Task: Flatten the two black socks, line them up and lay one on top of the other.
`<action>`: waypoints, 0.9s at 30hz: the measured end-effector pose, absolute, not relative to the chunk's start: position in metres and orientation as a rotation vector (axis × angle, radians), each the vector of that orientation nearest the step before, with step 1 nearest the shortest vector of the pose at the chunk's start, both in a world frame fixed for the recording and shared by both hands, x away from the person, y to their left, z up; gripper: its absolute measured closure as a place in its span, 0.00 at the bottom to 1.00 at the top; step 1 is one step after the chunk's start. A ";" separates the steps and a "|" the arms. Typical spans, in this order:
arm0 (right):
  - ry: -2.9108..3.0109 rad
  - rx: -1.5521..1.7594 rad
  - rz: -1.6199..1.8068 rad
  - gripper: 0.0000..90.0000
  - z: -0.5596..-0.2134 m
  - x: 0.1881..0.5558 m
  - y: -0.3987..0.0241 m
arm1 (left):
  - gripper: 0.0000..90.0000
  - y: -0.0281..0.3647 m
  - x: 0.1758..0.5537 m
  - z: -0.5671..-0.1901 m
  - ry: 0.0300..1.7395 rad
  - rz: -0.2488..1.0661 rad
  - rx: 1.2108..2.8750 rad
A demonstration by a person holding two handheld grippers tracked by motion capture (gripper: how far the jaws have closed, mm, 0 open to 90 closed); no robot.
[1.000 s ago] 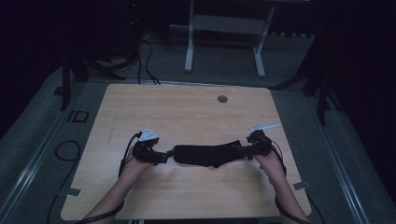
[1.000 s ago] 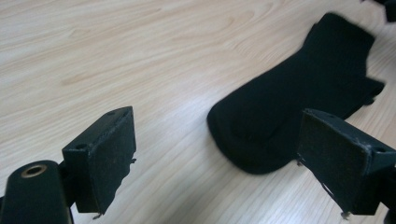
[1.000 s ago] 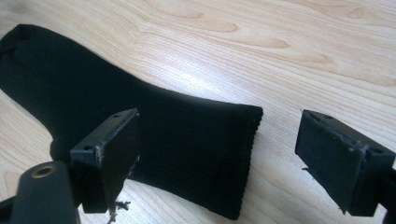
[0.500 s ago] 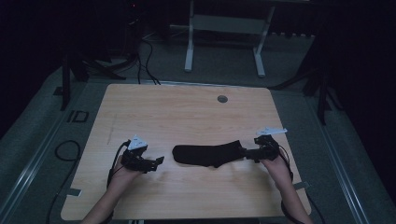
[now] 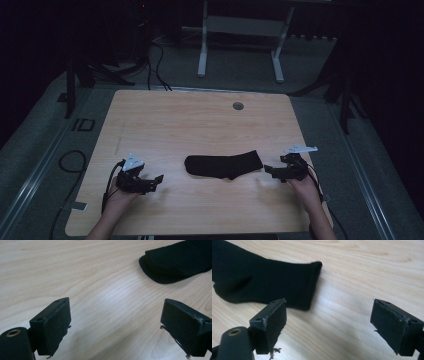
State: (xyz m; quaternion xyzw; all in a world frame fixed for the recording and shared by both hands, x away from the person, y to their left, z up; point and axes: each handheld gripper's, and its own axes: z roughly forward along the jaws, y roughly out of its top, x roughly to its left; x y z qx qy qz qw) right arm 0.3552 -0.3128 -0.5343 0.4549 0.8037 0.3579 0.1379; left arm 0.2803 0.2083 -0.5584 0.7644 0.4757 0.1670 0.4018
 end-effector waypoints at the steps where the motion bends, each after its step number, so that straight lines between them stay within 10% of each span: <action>1: 2.323 1.318 1.034 0.15 -0.535 0.353 -0.315 | 0.11 0.209 0.278 -0.559 1.206 0.427 1.936; 27: 2.186 1.488 1.057 0.15 -0.548 0.308 -0.372 | 0.11 0.224 0.254 -0.567 1.260 0.494 1.853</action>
